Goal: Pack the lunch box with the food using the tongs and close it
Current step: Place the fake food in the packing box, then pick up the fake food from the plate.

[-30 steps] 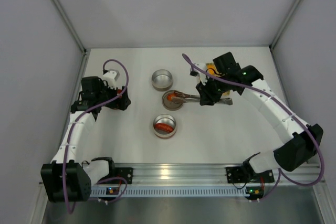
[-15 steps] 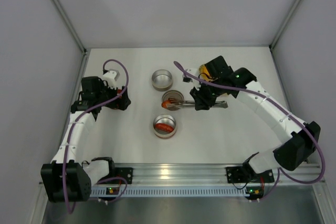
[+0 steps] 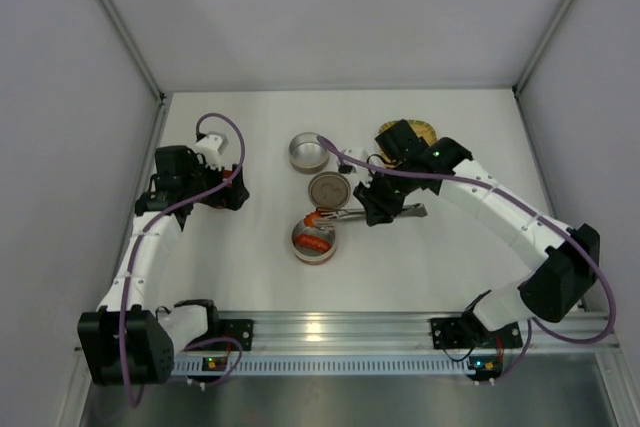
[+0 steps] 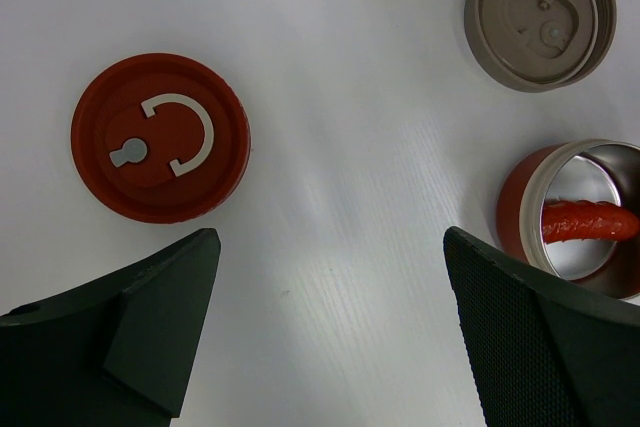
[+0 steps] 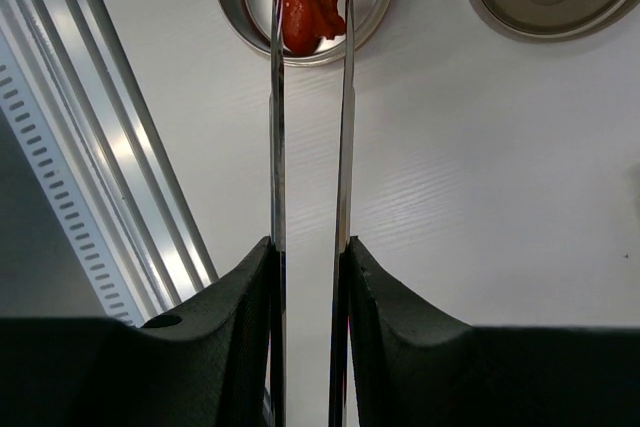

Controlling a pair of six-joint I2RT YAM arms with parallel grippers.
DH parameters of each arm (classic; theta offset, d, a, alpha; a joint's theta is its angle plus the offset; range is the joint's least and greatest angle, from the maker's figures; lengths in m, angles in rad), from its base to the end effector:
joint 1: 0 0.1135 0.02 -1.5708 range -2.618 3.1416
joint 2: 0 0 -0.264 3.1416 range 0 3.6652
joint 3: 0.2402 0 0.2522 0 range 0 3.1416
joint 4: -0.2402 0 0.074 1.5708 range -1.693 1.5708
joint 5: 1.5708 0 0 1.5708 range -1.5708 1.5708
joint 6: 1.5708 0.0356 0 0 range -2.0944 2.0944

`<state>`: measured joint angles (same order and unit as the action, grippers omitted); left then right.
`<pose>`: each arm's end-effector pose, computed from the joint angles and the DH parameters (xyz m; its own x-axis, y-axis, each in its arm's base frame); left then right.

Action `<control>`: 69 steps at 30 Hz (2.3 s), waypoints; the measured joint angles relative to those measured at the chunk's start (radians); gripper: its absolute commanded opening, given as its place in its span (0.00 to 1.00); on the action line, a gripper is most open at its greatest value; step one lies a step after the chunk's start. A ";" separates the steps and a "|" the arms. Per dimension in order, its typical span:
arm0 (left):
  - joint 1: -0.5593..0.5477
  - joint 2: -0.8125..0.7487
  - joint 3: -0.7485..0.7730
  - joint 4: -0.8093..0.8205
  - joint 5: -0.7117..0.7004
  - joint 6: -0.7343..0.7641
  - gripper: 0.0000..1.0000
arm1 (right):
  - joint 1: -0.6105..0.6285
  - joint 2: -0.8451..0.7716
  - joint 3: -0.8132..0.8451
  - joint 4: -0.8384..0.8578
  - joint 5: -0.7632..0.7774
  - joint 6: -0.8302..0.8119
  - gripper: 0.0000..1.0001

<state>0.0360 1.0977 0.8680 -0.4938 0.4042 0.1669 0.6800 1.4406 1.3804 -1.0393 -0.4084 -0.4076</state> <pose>0.2322 -0.0056 0.2805 -0.6089 0.1309 -0.7823 0.3678 0.9205 -0.1322 0.2106 0.1885 0.3254 -0.3517 -0.7523 -0.5571 -0.9332 0.3290 0.1449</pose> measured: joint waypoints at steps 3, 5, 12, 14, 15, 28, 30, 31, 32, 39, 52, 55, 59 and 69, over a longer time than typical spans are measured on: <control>0.000 0.000 0.000 0.000 0.000 0.000 0.98 | 0.008 0.011 -0.001 0.002 0.000 0.000 0.04; 0.000 0.001 0.000 0.000 0.000 0.000 0.99 | 0.014 0.017 -0.002 0.003 0.000 0.000 0.04; 0.000 0.013 0.000 0.001 0.001 0.000 0.98 | 0.039 0.053 -0.002 0.006 0.006 0.003 0.09; 0.000 0.013 0.000 0.001 0.000 0.000 0.98 | 0.045 0.065 -0.002 0.007 0.010 0.005 0.12; 0.000 0.013 0.000 0.001 0.000 0.000 0.98 | 0.046 0.070 -0.002 0.007 0.013 0.006 0.13; 0.000 0.013 0.000 0.001 0.000 0.000 0.98 | 0.053 0.094 -0.002 0.024 0.048 0.015 0.36; 0.000 0.013 0.000 0.001 0.000 0.000 0.98 | 0.053 0.095 -0.002 0.024 0.049 0.016 0.40; 0.000 0.013 0.000 0.001 0.000 0.000 0.99 | 0.053 0.095 -0.002 0.025 0.050 0.018 0.42; 0.000 0.013 0.000 0.001 0.000 0.000 0.98 | 0.053 0.095 -0.002 0.025 0.050 0.017 0.45; 0.000 0.013 0.000 0.001 0.000 0.000 0.99 | 0.053 0.095 0.001 0.026 0.052 0.018 0.46; 0.000 0.013 0.000 0.000 0.000 0.000 0.99 | -0.011 0.063 0.106 0.025 0.076 0.035 0.42; 0.000 0.013 0.000 0.000 0.000 0.000 0.98 | -0.109 0.058 0.115 0.029 0.080 0.041 0.42; 0.000 0.013 0.000 0.000 0.001 0.000 0.98 | -0.261 0.077 0.147 0.028 0.103 0.043 0.42; 0.000 0.013 0.000 0.000 0.003 0.000 0.98 | -0.499 0.253 0.251 0.056 0.167 0.078 0.40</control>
<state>0.0360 1.1110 0.8680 -0.4934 0.4072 0.1665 0.1806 1.6936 1.6310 -0.9833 -0.2417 -0.3298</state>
